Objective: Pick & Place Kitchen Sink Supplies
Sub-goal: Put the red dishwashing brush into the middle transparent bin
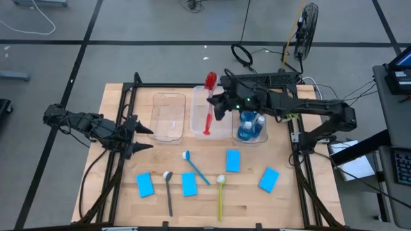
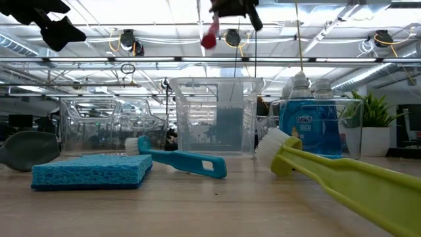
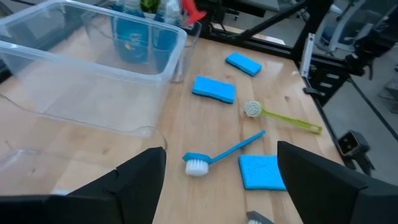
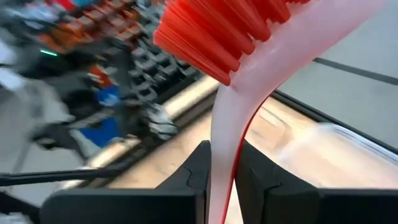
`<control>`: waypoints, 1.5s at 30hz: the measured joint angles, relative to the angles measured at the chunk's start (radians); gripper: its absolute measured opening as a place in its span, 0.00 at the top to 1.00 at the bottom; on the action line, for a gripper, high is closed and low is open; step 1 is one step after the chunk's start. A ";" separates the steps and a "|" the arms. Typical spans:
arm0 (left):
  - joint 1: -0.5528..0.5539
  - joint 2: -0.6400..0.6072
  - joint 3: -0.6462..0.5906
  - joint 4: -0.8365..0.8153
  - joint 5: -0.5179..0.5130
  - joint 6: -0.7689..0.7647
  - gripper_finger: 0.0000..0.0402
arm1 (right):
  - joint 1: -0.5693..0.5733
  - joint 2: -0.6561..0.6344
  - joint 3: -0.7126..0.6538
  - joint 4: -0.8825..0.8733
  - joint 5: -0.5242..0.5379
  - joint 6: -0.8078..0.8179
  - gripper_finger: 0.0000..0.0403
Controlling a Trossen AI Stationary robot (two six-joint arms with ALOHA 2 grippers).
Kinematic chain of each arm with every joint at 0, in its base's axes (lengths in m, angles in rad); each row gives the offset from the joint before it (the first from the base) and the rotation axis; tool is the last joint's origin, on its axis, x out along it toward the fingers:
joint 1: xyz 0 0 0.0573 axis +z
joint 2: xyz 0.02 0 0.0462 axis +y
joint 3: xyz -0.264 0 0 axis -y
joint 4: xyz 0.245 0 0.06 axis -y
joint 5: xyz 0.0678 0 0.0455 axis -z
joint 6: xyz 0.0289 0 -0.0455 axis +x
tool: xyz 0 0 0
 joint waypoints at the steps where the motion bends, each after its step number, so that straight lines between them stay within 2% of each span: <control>1: 0.000 0.000 0.000 0.000 -0.010 0.000 0.23 | -0.013 0.002 0.001 -0.016 0.000 -0.003 0.91; 10: 0.000 0.000 0.000 0.001 -0.020 -0.030 0.18 | -0.094 0.027 0.005 -0.061 0.002 -0.132 0.91; 21: 0.000 0.000 0.000 0.002 -0.030 -0.056 0.22 | -0.126 0.147 0.005 -0.072 0.025 -0.271 0.91; 31: 0.000 0.000 0.000 0.002 -0.059 -0.074 0.22 | -0.125 0.247 0.004 -0.109 0.021 -0.288 0.91; 39: 0.000 0.000 0.000 0.001 -0.064 -0.071 0.18 | -0.130 0.296 0.004 -0.109 -0.032 -0.287 0.91; 45: 0.000 0.000 0.000 0.000 -0.064 -0.071 0.20 | -0.135 0.308 0.004 -0.118 -0.056 -0.264 0.91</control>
